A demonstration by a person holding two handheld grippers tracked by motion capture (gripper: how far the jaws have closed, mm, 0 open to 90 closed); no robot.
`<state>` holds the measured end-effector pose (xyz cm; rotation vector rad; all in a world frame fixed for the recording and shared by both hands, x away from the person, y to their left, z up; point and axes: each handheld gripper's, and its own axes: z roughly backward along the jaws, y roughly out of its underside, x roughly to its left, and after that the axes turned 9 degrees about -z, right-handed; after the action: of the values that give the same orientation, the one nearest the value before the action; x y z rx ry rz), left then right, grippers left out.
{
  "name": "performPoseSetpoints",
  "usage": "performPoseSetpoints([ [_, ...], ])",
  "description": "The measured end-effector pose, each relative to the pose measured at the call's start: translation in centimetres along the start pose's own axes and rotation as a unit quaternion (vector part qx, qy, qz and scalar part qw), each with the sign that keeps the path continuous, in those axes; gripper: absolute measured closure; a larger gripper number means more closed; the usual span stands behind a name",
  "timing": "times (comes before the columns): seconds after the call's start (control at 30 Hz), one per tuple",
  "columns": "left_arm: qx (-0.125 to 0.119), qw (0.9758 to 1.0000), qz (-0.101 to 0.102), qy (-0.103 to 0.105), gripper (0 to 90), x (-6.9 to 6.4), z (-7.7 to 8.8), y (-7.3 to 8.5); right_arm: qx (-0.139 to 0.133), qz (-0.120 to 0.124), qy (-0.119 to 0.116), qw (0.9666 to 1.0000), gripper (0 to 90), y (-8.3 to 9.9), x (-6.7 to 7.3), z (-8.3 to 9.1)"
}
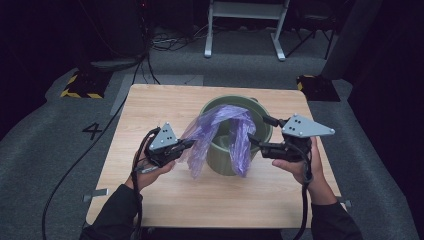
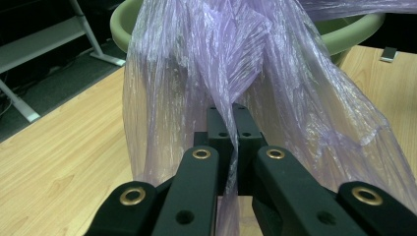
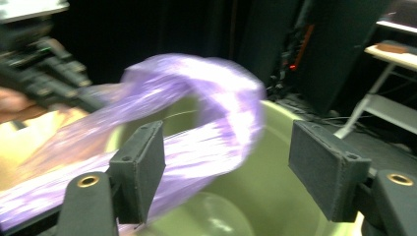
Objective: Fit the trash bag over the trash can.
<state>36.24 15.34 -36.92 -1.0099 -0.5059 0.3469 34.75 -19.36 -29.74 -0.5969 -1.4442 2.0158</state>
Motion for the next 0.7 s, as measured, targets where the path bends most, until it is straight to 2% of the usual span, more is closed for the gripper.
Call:
performPoseSetpoints([
  [0.03,0.000,1.0000,0.000,0.000,89.1,0.0,0.0,0.0,0.000,0.000,0.000,1.0000,29.5,0.0,0.0,0.0],
  [0.07,-0.001,1.0000,0.001,0.001,89.1,0.0,0.0,0.0,0.004,0.005,-0.015,0.9999,29.5,0.3,0.7,0.1],
  [0.1,-0.001,1.0000,0.001,0.001,89.1,0.0,0.0,0.0,0.004,0.005,-0.015,0.9999,29.5,0.3,0.7,0.1],
  [0.13,-0.001,1.0000,0.001,0.001,89.1,-0.1,0.0,0.1,0.002,-0.002,-0.035,0.9994,29.6,0.6,1.2,0.2],
  [0.2,-0.002,1.0000,0.001,0.001,89.1,-0.1,0.1,0.1,0.005,-0.004,-0.043,0.9991,29.6,0.8,1.5,0.2],
  [0.23,-0.003,1.0000,0.001,0.000,89.1,0.0,0.2,0.2,0.018,0.008,-0.058,0.9981,29.6,1.2,2.3,-0.1],
  [0.3,-0.004,1.0000,0.003,-0.001,89.1,0.0,0.3,0.2,0.028,0.017,-0.074,0.9967,29.7,1.6,2.9,-0.4],
  [0.37,-0.003,1.0000,0.003,-0.001,89.1,0.0,0.3,0.3,0.032,0.022,-0.077,0.9963,30.4,1.8,3.2,-0.5],
  [0.47,-0.005,1.0000,0.003,0.000,89.1,0.0,0.4,0.4,0.052,0.036,-0.081,0.9947,43.9,2.5,3.7,-1.1],
  [0.5,-0.005,1.0000,0.003,0.000,89.1,0.0,0.4,0.4,0.052,0.036,-0.081,0.9947,43.9,2.5,3.7,-1.1],
  [0.53,-0.006,1.0000,0.004,0.000,89.1,0.0,0.5,0.4,0.057,0.045,-0.077,0.9944,58.8,2.7,3.7,-1.3],
  [0.7,-0.009,0.9999,0.004,-0.001,89.1,0.1,0.6,0.4,0.058,0.058,-0.064,0.9946,79.6,2.8,3.6,-1.4],
])
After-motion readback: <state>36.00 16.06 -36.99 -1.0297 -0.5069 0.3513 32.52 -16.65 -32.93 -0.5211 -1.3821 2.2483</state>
